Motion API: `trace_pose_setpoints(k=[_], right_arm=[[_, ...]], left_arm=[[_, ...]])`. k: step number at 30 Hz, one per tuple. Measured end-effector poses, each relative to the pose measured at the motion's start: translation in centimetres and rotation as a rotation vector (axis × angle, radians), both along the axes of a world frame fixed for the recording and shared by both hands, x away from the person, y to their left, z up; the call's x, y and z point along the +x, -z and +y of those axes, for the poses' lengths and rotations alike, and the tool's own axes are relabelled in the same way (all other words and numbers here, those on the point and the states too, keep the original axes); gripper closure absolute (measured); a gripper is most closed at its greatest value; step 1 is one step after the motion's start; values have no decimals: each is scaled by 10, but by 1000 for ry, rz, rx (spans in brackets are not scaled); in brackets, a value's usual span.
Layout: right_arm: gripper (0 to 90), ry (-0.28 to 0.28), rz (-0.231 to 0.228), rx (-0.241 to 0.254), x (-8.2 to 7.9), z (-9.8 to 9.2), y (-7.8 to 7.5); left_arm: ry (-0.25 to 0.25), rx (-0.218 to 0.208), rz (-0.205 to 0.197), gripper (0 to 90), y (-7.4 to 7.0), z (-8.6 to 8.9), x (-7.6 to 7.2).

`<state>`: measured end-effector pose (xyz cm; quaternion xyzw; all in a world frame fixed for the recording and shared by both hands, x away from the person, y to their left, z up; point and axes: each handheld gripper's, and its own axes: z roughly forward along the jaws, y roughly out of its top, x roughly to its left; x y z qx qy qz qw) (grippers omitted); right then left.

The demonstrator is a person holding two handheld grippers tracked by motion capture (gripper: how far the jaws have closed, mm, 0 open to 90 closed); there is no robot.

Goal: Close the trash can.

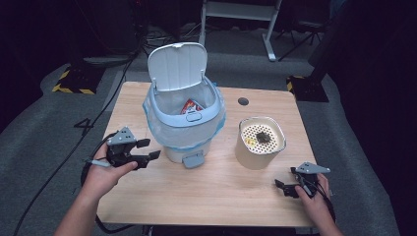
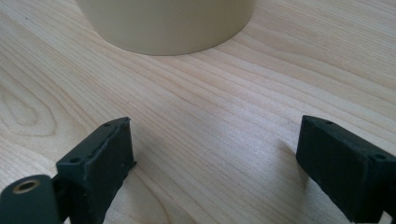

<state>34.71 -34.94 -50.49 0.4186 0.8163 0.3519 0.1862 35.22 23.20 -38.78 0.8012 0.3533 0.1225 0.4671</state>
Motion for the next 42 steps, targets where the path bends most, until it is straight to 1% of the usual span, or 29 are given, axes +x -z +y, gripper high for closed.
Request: trace_pose_setpoints(k=[1, 3, 4, 5, 6, 8, 9, 14, 16, 19, 20, 21, 23, 25, 27, 29, 34, 37, 39, 42], right_arm=[[111, 0, 0, 0, 0, 0, 0], [111, 0, 0, 0, 0, 0, 0], [111, 0, 0, 0, 0, 0, 0], [111, 0, 0, 0, 0, 0, 0], [110, 0, 0, 0, 0, 0, 0], [111, 0, 0, 0, 0, 0, 0], [110, 0, 0, 0, 0, 0, 0], [111, 0, 0, 0, 0, 0, 0], [110, 0, 0, 0, 0, 0, 0], [110, 0, 0, 0, 0, 0, 0], [111, 0, 0, 0, 0, 0, 0], [111, 0, 0, 0, 0, 0, 0], [111, 0, 0, 0, 0, 0, 0], [111, 0, 0, 0, 0, 0, 0], [110, 0, 0, 0, 0, 0, 0], [110, 0, 0, 0, 0, 0, 0], [110, 0, 0, 0, 0, 0, 0], [111, 0, 0, 0, 0, 0, 0], [110, -5, 0, 0, 0, 0, 0], [110, -9, 1, 0, 1, 0, 0]], left_arm=[[-1, -7, -9, 388, -4, 1, 0], [17, -23, -45, 388, -12, 2, 1], [33, -47, -63, 388, -16, 3, 2], [42, -62, -75, 388, -20, 3, 3], [42, -76, -86, 388, -24, 4, 4], [42, -92, -99, 392, -31, 6, 6], [37, -107, -102, 395, -36, 7, 7], [33, -128, -134, 399, -58, 11, 14], [26, -140, -150, 399, -66, 12, 17], [10, -186, -162, 401, -77, 13, 23], [5, -194, -169, 405, -80, 13, 25], [-9, -203, -185, 407, -84, 13, 27], [-22, -214, -204, 413, -90, 14, 30], [-32, -245, -224, 419, -97, 14, 34], [-44, -266, -237, 427, -104, 14, 38], [-59, -251, -260, 429, -111, 13, 43], [-91, -242, -288, 429, -125, 9, 55], [-120, -226, -299, 430, -132, 7, 64], [-133, -207, -305, 436, -136, 6, 70], [-155, -193, -310, 438, -141, 5, 78]])
